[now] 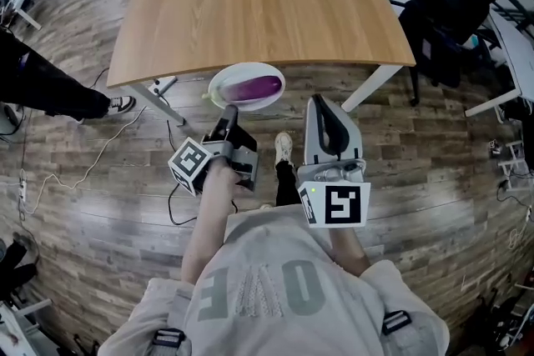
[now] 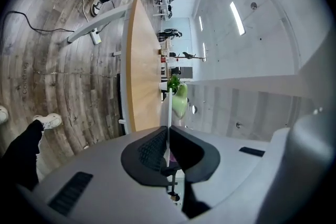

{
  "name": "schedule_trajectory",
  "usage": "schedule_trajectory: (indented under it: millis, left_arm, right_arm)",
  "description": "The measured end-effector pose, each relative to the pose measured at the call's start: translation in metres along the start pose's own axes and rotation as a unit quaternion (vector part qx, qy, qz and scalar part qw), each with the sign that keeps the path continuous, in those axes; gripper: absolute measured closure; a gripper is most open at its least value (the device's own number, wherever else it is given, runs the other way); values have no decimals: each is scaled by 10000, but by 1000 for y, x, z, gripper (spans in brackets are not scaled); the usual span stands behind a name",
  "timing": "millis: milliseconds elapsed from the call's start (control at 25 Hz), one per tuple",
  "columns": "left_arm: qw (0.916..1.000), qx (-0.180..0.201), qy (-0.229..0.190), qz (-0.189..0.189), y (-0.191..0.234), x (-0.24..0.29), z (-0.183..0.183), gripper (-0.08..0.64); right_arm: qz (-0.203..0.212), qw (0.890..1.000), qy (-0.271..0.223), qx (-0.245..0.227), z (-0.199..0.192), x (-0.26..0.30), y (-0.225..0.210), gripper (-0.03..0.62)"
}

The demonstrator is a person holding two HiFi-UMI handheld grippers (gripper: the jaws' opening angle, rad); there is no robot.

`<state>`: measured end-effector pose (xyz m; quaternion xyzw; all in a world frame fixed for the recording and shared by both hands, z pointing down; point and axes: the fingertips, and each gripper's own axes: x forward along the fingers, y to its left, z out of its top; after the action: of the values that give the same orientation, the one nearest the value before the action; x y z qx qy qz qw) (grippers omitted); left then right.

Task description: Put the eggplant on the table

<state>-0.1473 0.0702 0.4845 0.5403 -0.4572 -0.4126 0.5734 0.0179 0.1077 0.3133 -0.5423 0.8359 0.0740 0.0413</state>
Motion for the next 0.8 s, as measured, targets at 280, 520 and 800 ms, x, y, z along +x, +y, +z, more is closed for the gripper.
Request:
schedule_trajectory:
  millis: [280, 520, 800]
  left_arm:
    - [9989, 63, -452, -114, -28, 93, 46, 541]
    - [9960, 92, -782, -417, -59, 182, 82, 540]
    - [9953, 199, -845, -422, -68, 253, 106, 540]
  right_arm:
    - [295, 9994, -32, -172, -13, 114, -46, 572]
    - [496, 9985, 74, -225, -27, 206, -89, 572]
    - [632, 9977, 84, -214, -38, 281, -108, 572]
